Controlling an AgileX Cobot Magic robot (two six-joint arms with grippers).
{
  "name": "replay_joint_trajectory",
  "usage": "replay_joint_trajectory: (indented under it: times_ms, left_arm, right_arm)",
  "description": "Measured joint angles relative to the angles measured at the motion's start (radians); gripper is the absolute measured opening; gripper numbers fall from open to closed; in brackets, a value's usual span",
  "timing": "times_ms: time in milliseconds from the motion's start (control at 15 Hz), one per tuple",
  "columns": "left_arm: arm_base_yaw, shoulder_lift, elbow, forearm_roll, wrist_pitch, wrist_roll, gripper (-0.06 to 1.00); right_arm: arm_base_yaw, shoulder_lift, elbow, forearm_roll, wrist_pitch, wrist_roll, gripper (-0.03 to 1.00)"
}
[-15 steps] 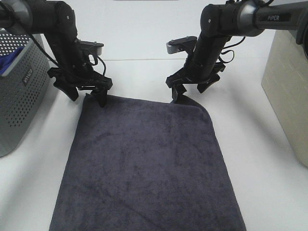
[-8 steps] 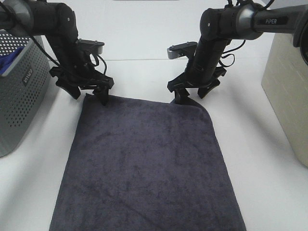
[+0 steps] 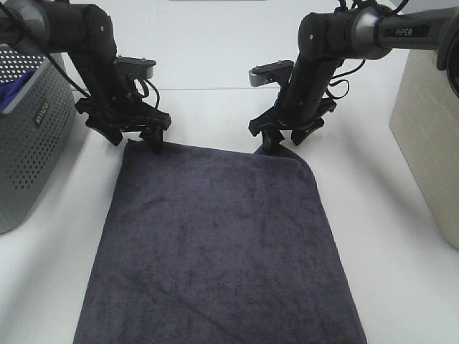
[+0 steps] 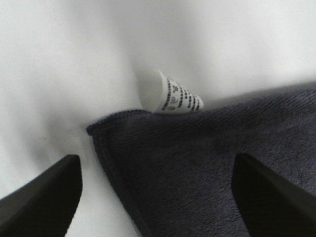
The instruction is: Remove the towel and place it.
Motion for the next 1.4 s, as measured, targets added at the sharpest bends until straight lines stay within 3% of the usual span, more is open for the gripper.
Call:
replay_joint_trajectory:
  times_ms: [667,800,1133,1267,1400]
  left_arm:
    - [0.000,0.046,-0.015,-0.034,-0.006,-0.005,0.75]
    - [0.000,0.047,-0.016,-0.028,-0.005,-0.005,0.71]
    - [0.000,0.048,-0.016,-0.023,0.008,-0.002,0.30]
    - [0.000,0.050,-0.016,-0.027,0.005,0.012,0.06]
    - [0.000,0.050,-0.016,-0.030,0.002,0.018,0.01]
  right_arm:
    - [0.000,0.017,-0.009,-0.010,-0.021,0.000,0.64]
    - [0.000,0.019,-0.011,-0.015,-0.021,0.000,0.55]
    - [0.001,0.020,-0.012,0.006,-0.013,0.000,0.06]
    - [0.002,0.020,-0.012,0.003,-0.014,0.006,0.02]
    - [0.002,0.018,-0.012,-0.023,-0.027,0.040,0.02]
